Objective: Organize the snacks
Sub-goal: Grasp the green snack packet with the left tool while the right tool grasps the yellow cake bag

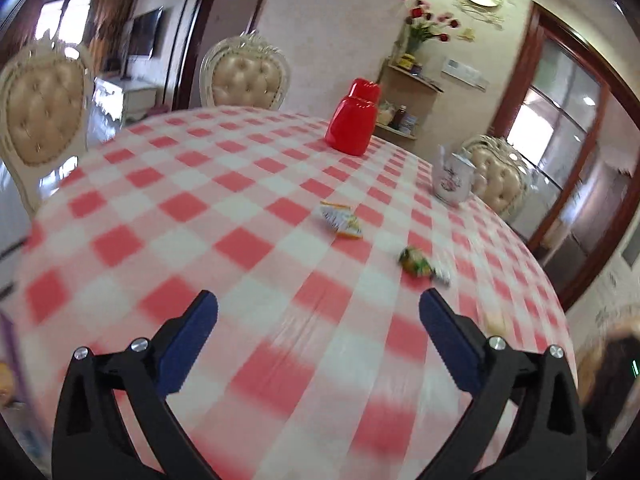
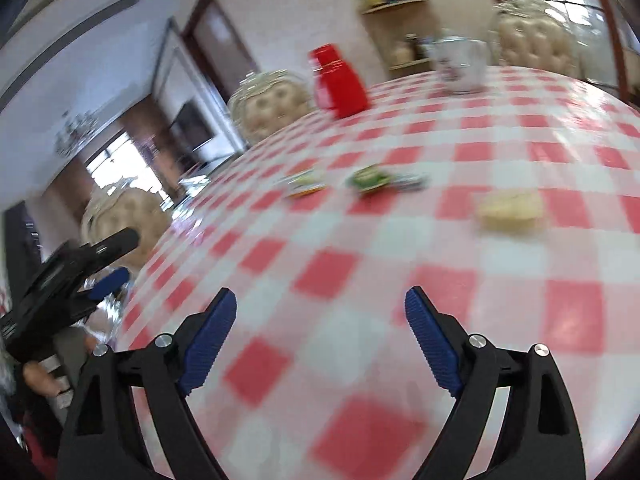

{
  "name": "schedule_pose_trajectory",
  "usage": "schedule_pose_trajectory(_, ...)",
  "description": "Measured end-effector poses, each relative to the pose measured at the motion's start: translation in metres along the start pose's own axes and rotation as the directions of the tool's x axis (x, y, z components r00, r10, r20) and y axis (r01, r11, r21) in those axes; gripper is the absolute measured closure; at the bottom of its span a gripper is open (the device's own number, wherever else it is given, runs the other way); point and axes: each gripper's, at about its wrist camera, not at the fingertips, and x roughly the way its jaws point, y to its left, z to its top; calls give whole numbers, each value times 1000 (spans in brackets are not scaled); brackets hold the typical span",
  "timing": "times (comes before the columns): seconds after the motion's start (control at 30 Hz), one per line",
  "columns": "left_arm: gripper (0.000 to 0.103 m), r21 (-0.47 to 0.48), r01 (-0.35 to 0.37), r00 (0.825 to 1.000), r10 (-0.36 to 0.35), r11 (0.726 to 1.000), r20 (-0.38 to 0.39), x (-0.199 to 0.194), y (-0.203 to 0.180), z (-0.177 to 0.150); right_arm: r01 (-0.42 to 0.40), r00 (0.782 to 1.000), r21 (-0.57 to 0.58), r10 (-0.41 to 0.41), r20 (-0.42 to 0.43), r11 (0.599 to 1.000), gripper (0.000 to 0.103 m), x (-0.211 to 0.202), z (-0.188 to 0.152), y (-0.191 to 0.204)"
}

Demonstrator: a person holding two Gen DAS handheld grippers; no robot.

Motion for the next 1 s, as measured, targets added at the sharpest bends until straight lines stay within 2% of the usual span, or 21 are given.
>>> schedule_pose_trajectory(0.13,2,-112,-65,998,63,992,-20,76,-7,23,33,999,25,-32,-6,999,19,21,33,-26)
schedule_pose_trajectory(0.2,2,-202,-108,994,101,974,-42,108,-2,33,24,1000,7,-24,0,1000,19,36,49,-26)
schedule_pose_trajectory(0.3,2,-319,-111,993,93,941,-69,135,5,47,40,996,-6,-40,76,999,19,39,72,-34)
schedule_pose_trajectory(0.37,2,-337,-106,994,91,936,-59,147,-1,55,83,990,44,-88,112,996,19,43,88,-53)
schedule_pose_trajectory(0.47,2,-297,-57,998,58,953,-5,164,-17,56,167,977,89,-177,119,982,18,40,103,-78)
schedule_pose_trajectory(0.53,2,-189,-30,1000,29,982,-9,175,-31,52,248,964,89,-255,76,965,18,38,104,-92)
schedule_pose_trajectory(0.57,2,-141,-27,1000,25,990,-18,177,-35,50,276,960,66,-278,34,959,18,39,100,-95)
schedule_pose_trajectory(0.67,2,-116,0,999,-4,993,-35,174,-40,50,335,939,-47,-337,-68,941,18,52,87,-86)
schedule_pose_trajectory(0.7,2,-103,20,999,-25,995,-42,172,-44,50,348,929,-117,-359,-91,930,18,59,83,-77)
schedule_pose_trajectory(0.8,2,-40,40,997,-43,998,-67,167,-55,46,328,923,-222,-362,-132,918,18,75,70,-62)
schedule_pose_trajectory(0.9,2,-15,97,987,-98,995,-126,168,-66,39,398,890,-277,-441,-115,875,18,79,71,-63)
schedule_pose_trajectory(0.93,2,-2,103,986,-102,995,-132,168,-68,36,376,899,-294,-423,-115,879,17,80,74,-64)
schedule_pose_trajectory(0.97,2,21,106,985,-103,994,-140,169,-72,34,277,930,-325,-338,-148,904,16,81,78,-66)
schedule_pose_trajectory(1.0,2,43,109,984,-102,993,-148,171,-75,32,188,947,-336,-261,-187,923,15,83,80,-70)
